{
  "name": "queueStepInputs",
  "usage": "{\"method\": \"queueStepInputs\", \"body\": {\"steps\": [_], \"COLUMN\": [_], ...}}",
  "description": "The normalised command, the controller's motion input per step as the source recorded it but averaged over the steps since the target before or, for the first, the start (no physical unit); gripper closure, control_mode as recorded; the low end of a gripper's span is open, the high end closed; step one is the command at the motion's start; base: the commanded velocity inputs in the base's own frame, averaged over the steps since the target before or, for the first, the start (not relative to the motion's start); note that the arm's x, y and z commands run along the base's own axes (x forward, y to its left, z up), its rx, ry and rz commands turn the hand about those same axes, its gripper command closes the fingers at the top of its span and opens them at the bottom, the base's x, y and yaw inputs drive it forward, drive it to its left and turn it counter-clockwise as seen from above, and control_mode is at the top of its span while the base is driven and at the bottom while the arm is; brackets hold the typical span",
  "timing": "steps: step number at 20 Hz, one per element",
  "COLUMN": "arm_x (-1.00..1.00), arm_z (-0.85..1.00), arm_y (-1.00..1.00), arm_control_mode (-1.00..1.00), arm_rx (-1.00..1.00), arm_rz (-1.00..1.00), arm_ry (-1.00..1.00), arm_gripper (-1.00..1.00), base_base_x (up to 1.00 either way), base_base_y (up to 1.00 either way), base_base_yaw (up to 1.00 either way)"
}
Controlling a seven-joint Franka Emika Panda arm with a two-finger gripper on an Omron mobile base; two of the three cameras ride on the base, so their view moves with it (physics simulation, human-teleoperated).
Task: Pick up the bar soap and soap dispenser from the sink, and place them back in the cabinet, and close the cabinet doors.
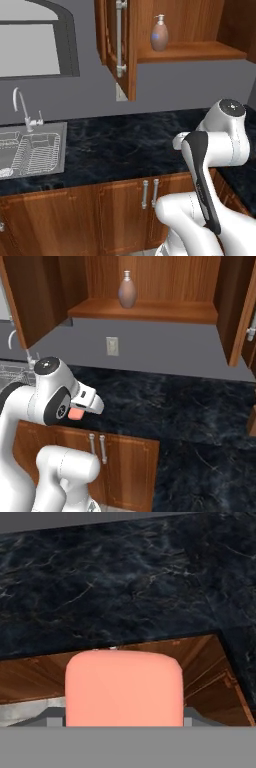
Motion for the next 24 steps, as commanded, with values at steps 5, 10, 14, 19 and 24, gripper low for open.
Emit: {"method": "queueStepInputs", "body": {"steps": [5, 10, 14, 19, 24], "arm_x": [0.00, 0.00, 0.00, 0.00, 0.00], "arm_z": [0.00, 0.00, 0.00, 0.00, 0.00], "arm_y": [0.00, 0.00, 0.00, 0.00, 0.00], "arm_control_mode": [1.00, 1.00, 1.00, 1.00, 1.00], "arm_rx": [0.00, 0.00, 0.00, 0.00, 0.00], "arm_rz": [0.00, 0.00, 0.00, 0.00, 0.00], "arm_ry": [0.00, 0.00, 0.00, 0.00, 0.00], "arm_gripper": [1.00, 1.00, 1.00, 1.00, 1.00], "base_base_x": [0.29, 0.32, 0.37, 0.36, 0.35], "base_base_y": [-0.37, -0.29, -0.23, -0.23, -0.24], "base_base_yaw": [0.00, 0.00, 0.00, 0.00, 0.00]}}
